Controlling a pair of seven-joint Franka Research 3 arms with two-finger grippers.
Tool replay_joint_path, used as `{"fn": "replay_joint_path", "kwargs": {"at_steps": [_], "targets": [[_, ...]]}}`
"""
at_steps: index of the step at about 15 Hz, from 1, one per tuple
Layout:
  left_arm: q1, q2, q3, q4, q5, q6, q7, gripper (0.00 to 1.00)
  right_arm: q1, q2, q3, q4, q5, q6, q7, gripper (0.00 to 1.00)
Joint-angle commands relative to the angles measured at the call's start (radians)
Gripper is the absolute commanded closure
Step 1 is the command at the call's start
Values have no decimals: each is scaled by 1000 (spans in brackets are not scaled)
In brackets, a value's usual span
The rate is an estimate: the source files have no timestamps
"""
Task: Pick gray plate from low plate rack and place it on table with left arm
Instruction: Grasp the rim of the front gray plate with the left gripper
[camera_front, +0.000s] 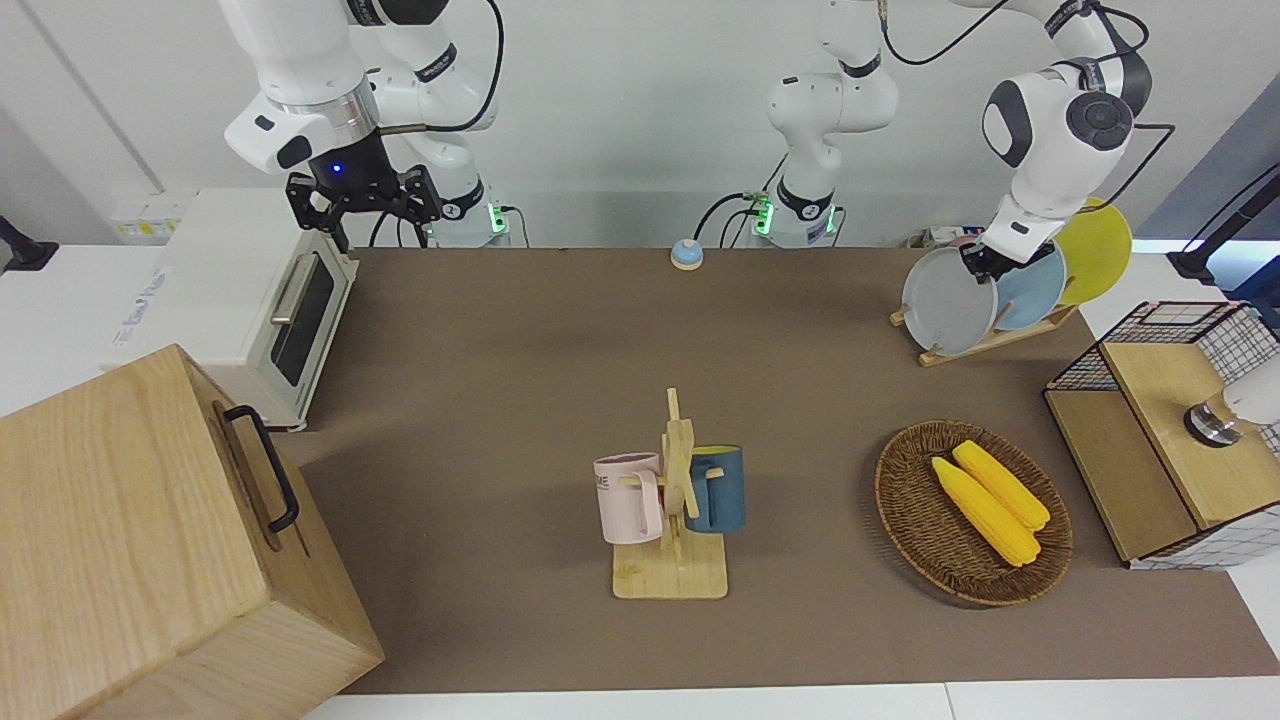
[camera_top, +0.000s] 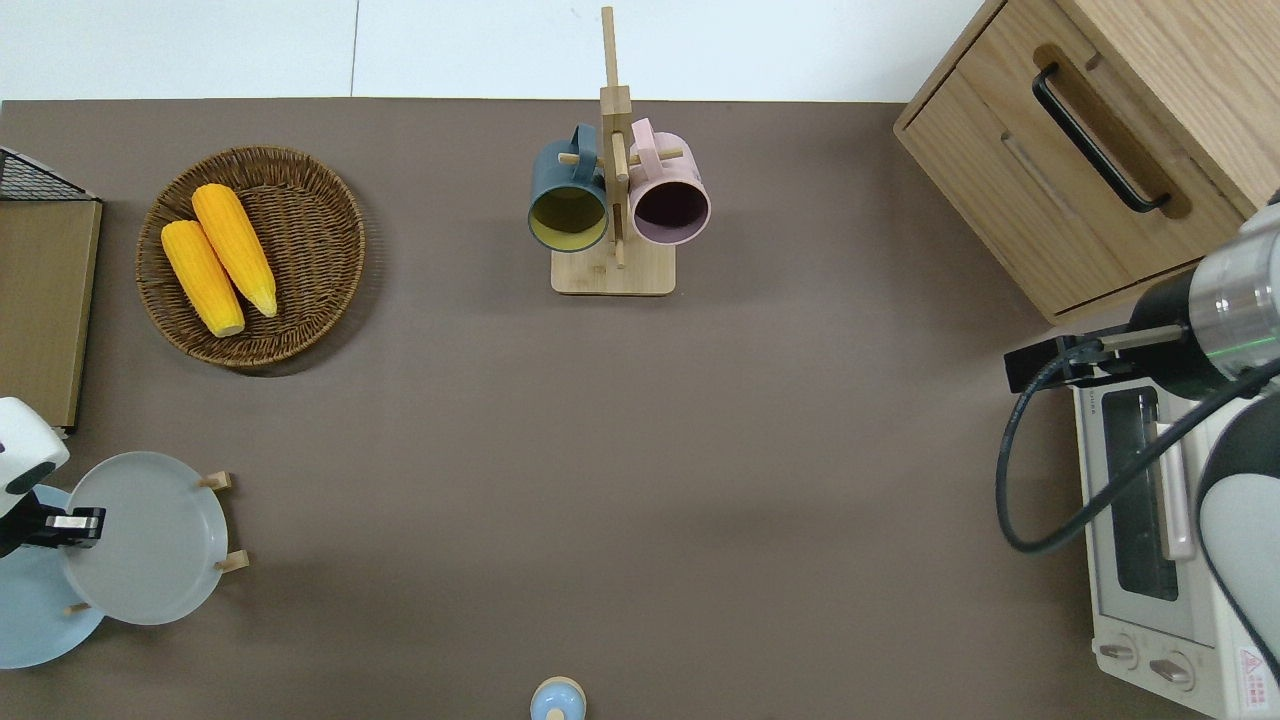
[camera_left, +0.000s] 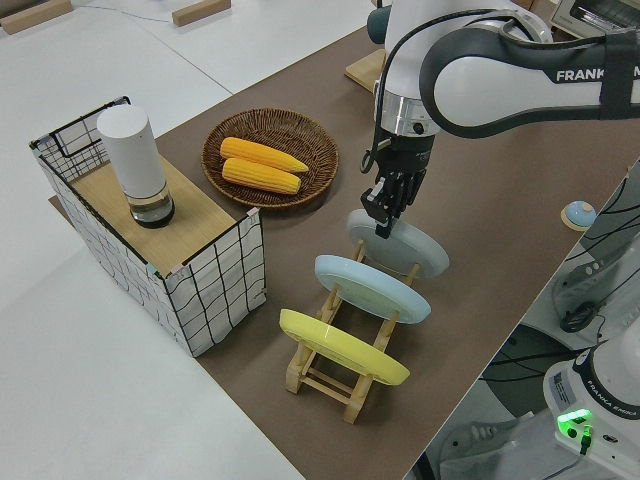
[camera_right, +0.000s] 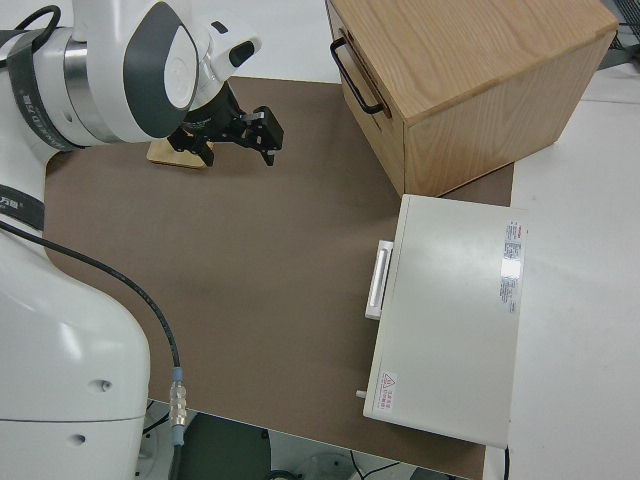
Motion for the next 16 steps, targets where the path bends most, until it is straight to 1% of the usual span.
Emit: {"fn": "replay_joint_path", "kwargs": {"at_steps": [1,6,9,14,16], "targets": [[-4,-25,-3,-17,9,-2,0,1000,-20,-3,18,9,-2,-14,13,17],[-9,-25,-15,38,12,-35,-9,1000,-20,-3,18,9,-2,-14,13,17],[-15,-25,-23,110,10,-115,-15,1000,-19,-3,18,9,-2,-13,13,17],[-15,-28,-64,192,9,-205,-16,1000,-19,-3,18,9,-2,-14,13,17],[-20,-25,-69,219,-13,-248,-19,1000,-19,-3,18,9,-2,-14,13,17]]}}
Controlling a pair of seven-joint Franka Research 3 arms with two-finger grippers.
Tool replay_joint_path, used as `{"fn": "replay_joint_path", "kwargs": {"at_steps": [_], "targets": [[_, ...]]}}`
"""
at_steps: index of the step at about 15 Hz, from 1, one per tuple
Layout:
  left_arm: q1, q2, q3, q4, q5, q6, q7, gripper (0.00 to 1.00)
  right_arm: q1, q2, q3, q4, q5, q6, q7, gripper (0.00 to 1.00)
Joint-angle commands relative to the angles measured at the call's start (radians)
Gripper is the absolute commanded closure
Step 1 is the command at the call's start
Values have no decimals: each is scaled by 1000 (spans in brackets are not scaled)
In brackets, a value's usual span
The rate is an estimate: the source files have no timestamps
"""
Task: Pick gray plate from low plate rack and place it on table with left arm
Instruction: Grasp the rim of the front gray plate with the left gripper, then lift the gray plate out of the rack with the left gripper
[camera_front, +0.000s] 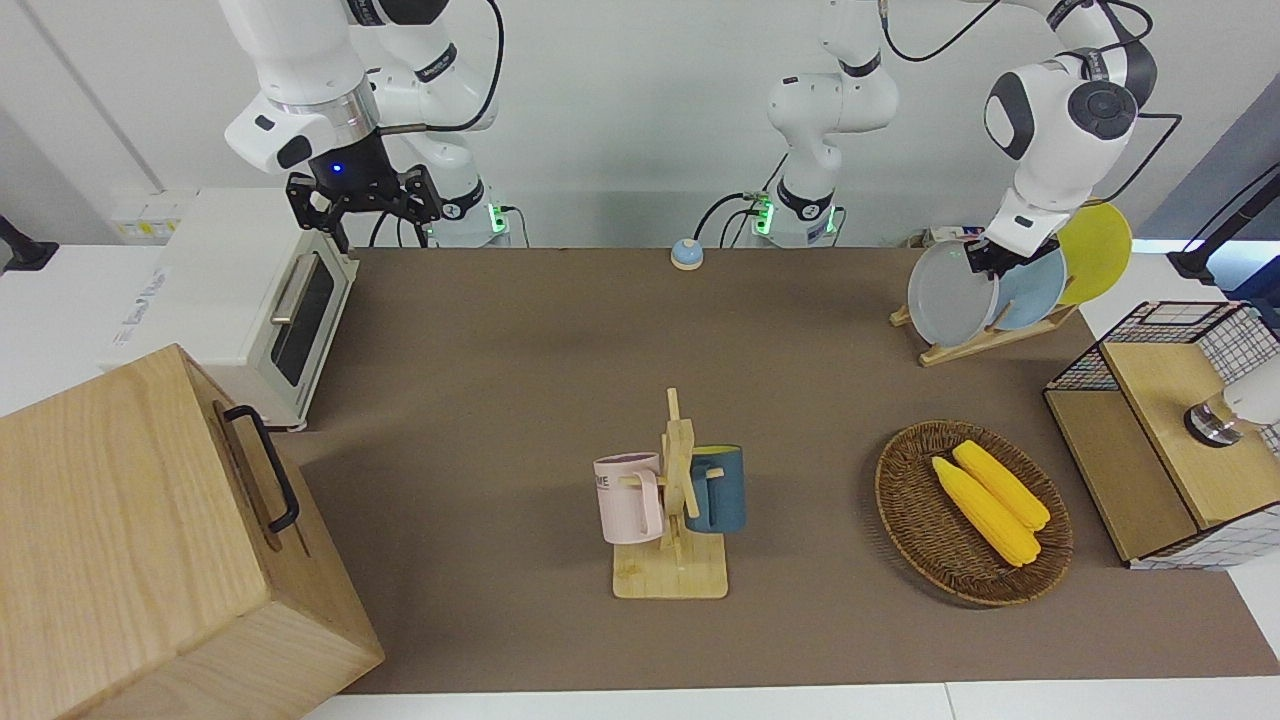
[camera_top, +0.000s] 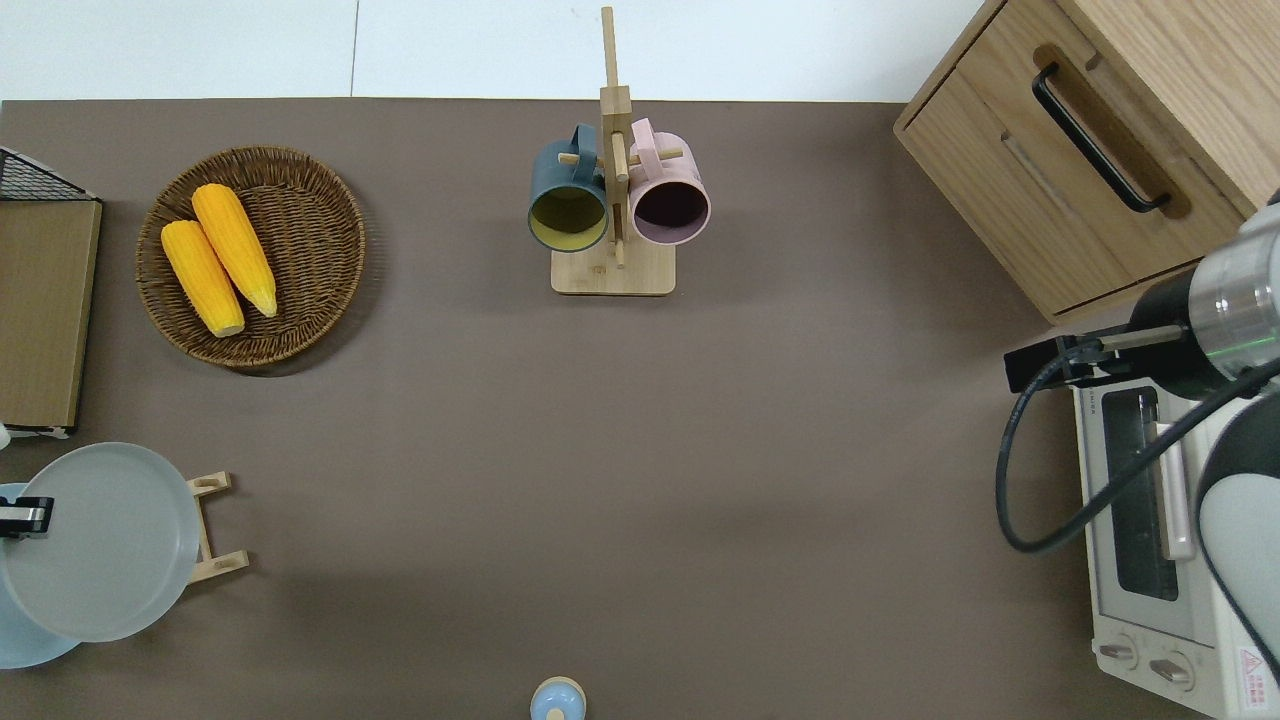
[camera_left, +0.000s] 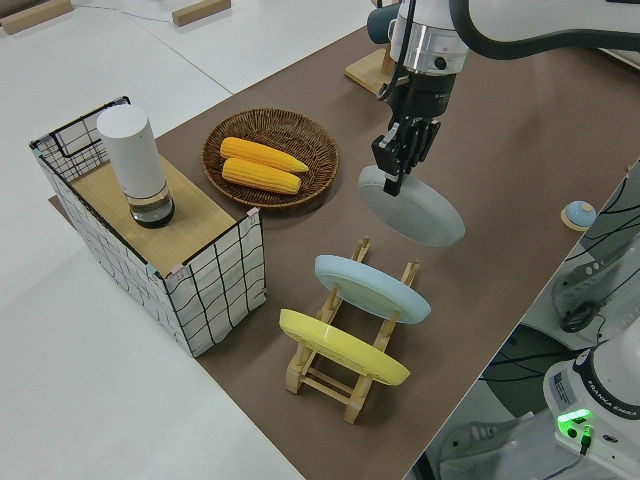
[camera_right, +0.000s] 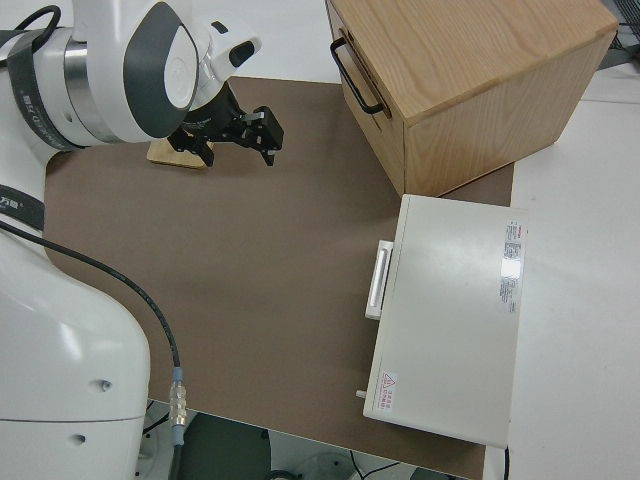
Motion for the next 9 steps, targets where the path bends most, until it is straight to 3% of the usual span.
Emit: {"fn": "replay_joint_path", "kwargs": {"at_steps": [1,3,6,9], "targets": [[-21,2,-9,50,-50,-91,-24,1000,-20,-1,17,9,-2,-14,13,17],[-23,3,-26,66,-159,-114,-112,1000,-19,-3,17,9,-2,-14,13,17],[-23,5,-85,63,-271,-106,-220,1000,-19,-3,16,9,-2,-14,13,17],[-23,-3,-93,43,-363,-88,-265,1000,-20,-1,17,9,-2,-14,13,17]]}}
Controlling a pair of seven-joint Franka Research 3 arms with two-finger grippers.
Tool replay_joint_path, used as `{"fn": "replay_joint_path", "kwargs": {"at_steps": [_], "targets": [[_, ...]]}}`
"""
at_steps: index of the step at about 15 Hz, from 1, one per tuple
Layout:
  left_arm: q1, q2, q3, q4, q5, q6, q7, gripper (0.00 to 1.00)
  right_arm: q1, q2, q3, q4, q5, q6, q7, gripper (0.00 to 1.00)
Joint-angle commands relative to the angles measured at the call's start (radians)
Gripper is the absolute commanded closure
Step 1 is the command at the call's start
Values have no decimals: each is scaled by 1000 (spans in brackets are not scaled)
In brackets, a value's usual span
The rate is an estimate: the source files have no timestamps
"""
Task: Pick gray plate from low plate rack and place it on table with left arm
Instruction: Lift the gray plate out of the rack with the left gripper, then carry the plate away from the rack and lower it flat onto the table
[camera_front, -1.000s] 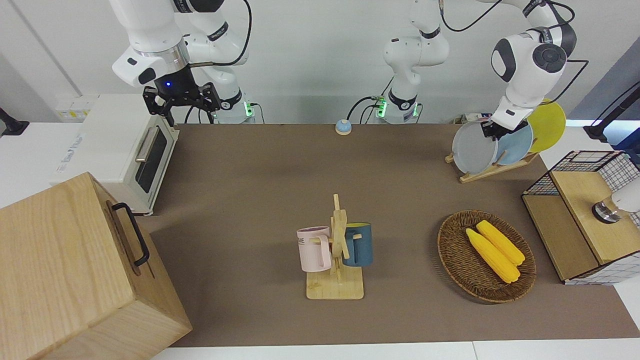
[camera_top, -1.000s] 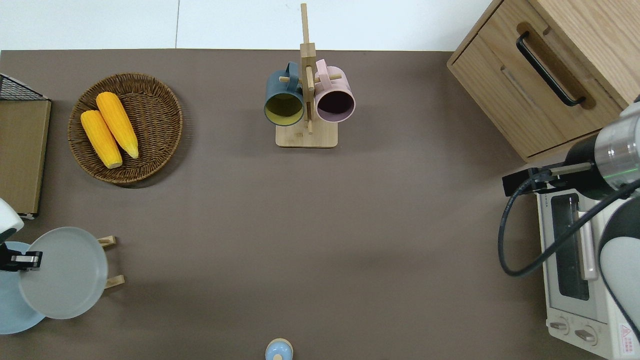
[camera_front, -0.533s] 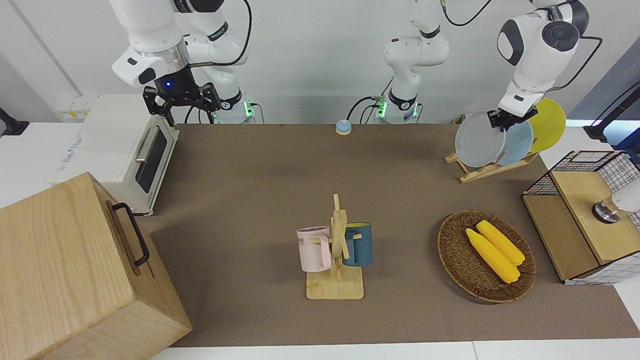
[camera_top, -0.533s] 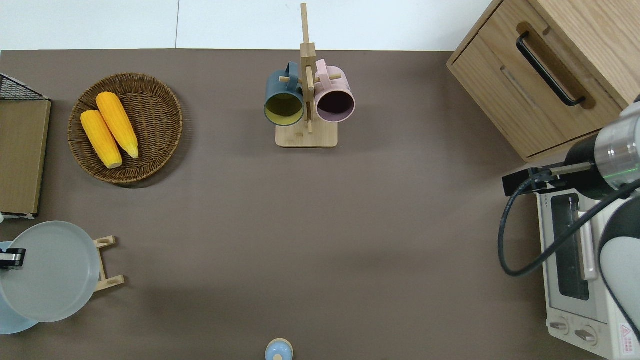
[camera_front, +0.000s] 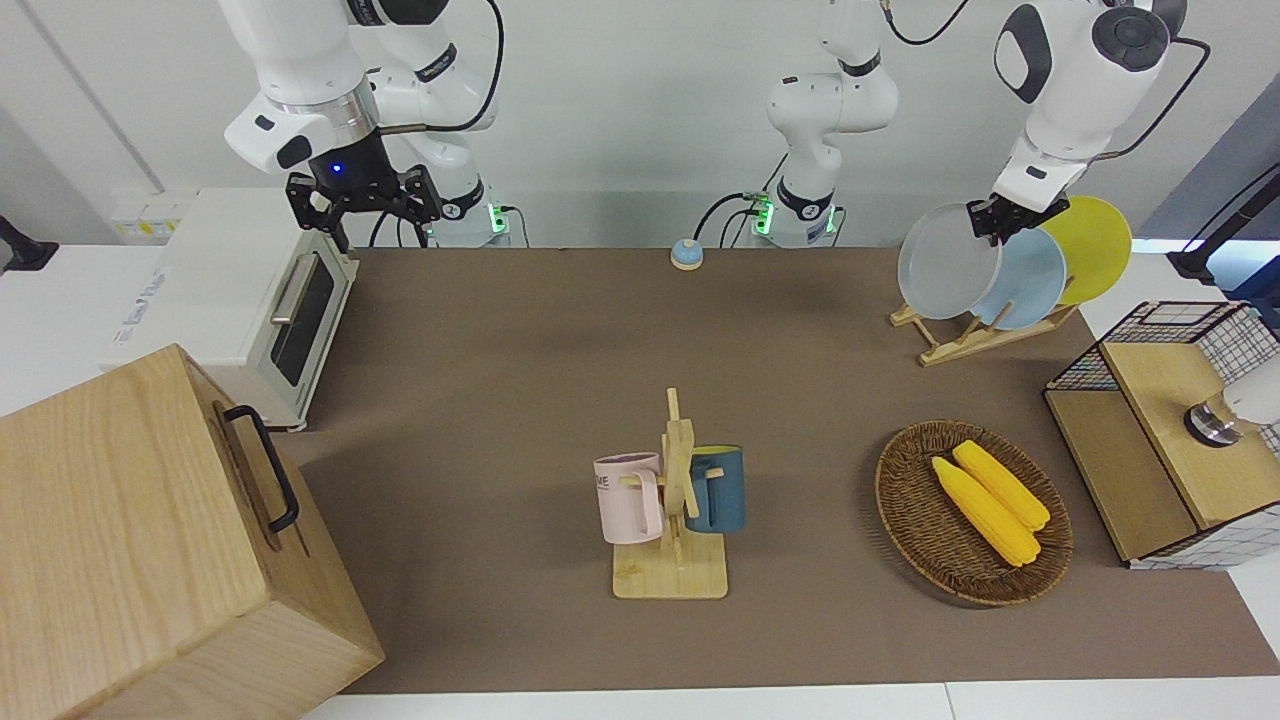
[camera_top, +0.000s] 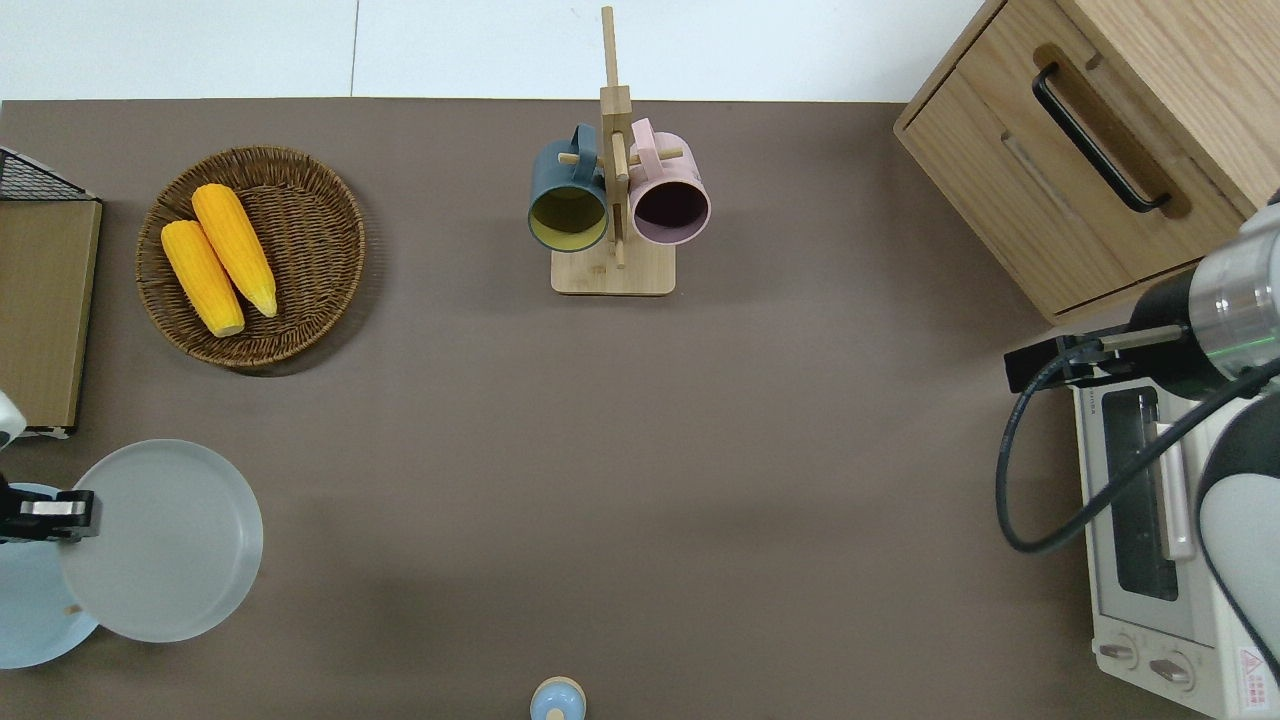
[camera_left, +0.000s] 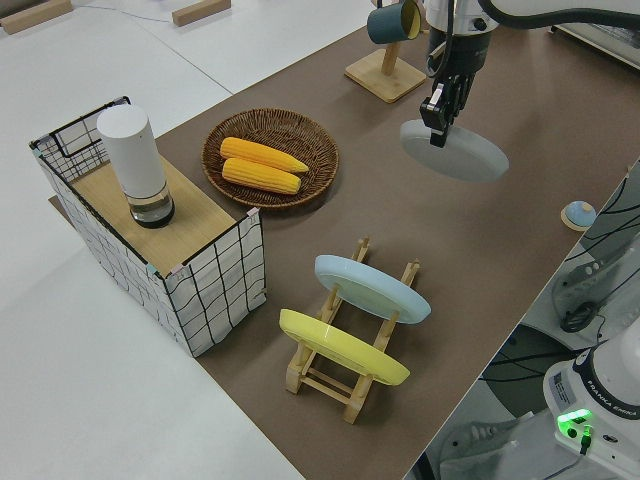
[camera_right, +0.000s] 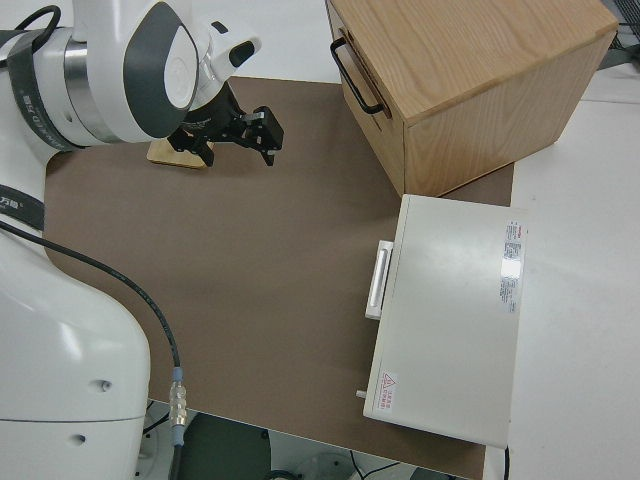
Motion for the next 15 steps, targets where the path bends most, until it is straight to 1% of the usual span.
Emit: {"fn": "replay_joint_path", "kwargs": {"at_steps": [1,2,6,9,11,13,15], "targets": [[-7,-4,2,-18,-109,4,-45,1000,-20,-1,17,9,-2,-14,13,17],[-7,-7,2,-43,-125,16,-43,1000,-20,-1,17,9,-2,-14,13,17],[-10,-20,-4,-165,-130,143,-39,1000,-19,-1,17,9,-2,-14,13,17],[-11,-17,-8,-237,-195,231,-45,1000,-19,-3,17,9,-2,-14,13,17],[-13,-14,-22,-267,-235,274,-46,1000,-19,-3,17,9,-2,-14,13,17],[-13,-8,-51,-297,-243,310,-46,1000,-19,-1,17,9,-2,-14,13,17],[-20,2,-57,-310,-248,321,-46,1000,-19,-3,17,9,-2,-14,13,17]]}}
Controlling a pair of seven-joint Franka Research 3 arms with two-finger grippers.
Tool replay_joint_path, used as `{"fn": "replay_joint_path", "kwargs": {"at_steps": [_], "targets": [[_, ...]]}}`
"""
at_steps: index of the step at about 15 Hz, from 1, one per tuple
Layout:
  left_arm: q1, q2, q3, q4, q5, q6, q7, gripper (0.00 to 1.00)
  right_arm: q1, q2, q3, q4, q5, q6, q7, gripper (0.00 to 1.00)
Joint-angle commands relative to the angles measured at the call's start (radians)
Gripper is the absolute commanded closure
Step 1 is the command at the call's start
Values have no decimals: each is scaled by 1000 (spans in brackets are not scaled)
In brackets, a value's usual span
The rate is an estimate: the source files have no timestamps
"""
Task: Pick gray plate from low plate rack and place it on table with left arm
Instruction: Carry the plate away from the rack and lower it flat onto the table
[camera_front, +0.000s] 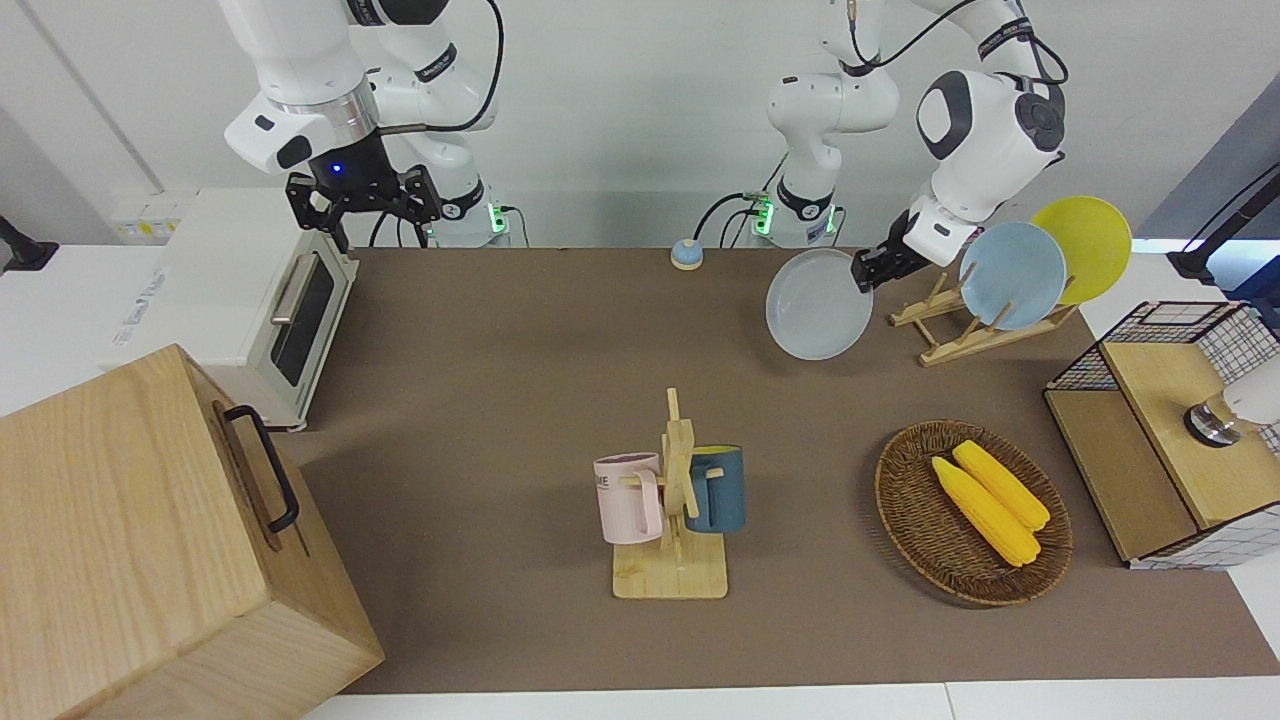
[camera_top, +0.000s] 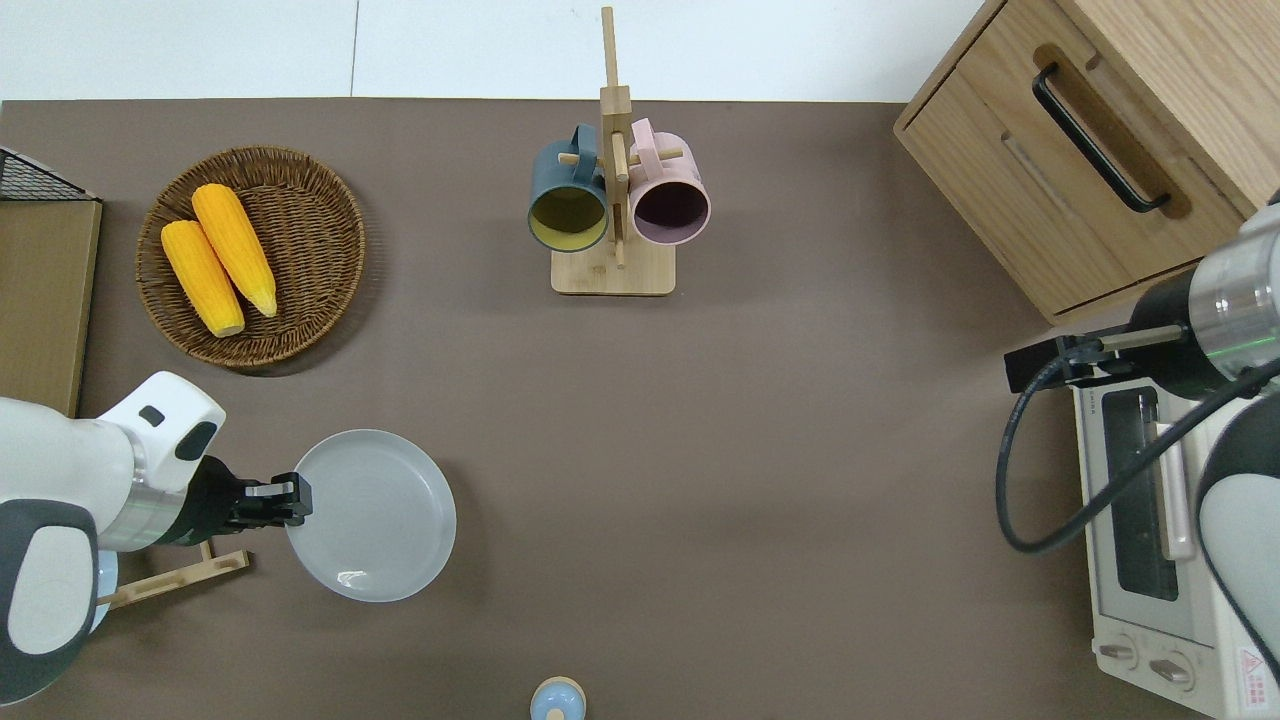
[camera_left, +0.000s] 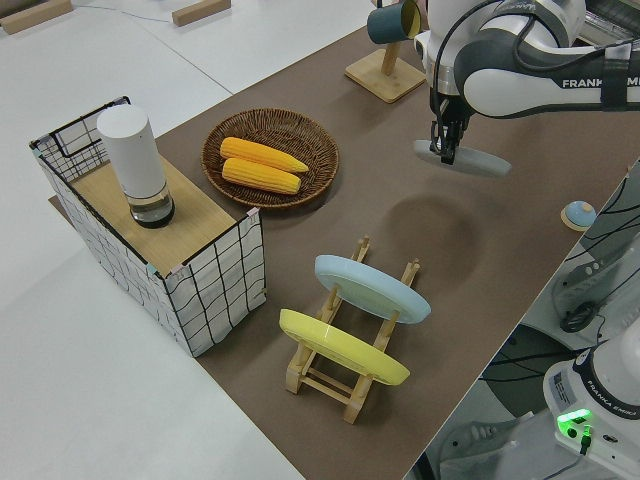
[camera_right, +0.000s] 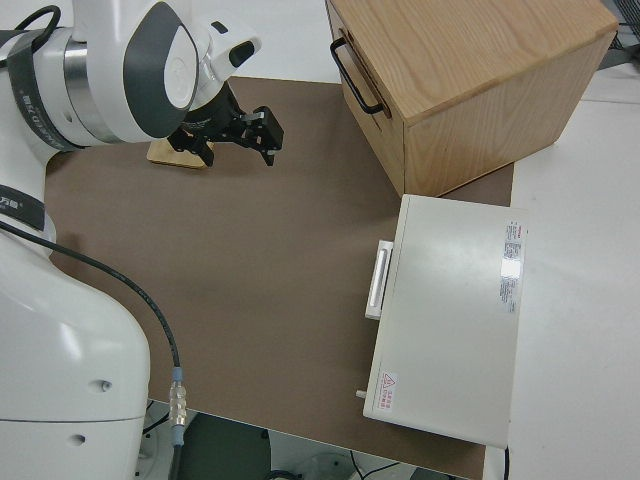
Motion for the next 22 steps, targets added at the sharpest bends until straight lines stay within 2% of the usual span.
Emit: {"fn": "replay_joint_path", "kwargs": {"at_steps": [1,6,14,15,16,17,18,22], "targets": [[-37,2,-10,-45,-22,45,-20,1000,-19,-3,17,9,-2,-14,13,17],[-44,11,-43,-68,-10,36,-43,1000,-19,-1,17,9,-2,-14,13,17],[-44,22,-45,-79,-8,23,-56,1000,-19,-3,17,9,-2,-14,13,17],[-44,25,-47,-74,4,25,-65,974,-19,-1,17,9,-2,-14,13,17],[-44,28,-56,-71,14,25,-69,857,-19,-1,17,9,-2,-14,13,17],[-44,31,-65,-70,18,26,-82,782,-19,-3,17,9,-2,-14,13,17],[-44,33,-68,-68,18,33,-98,642,-19,-1,17,9,-2,-14,13,17],[-44,36,-80,-67,18,39,-123,605,-20,-3,17,9,-2,-14,13,17]]}}
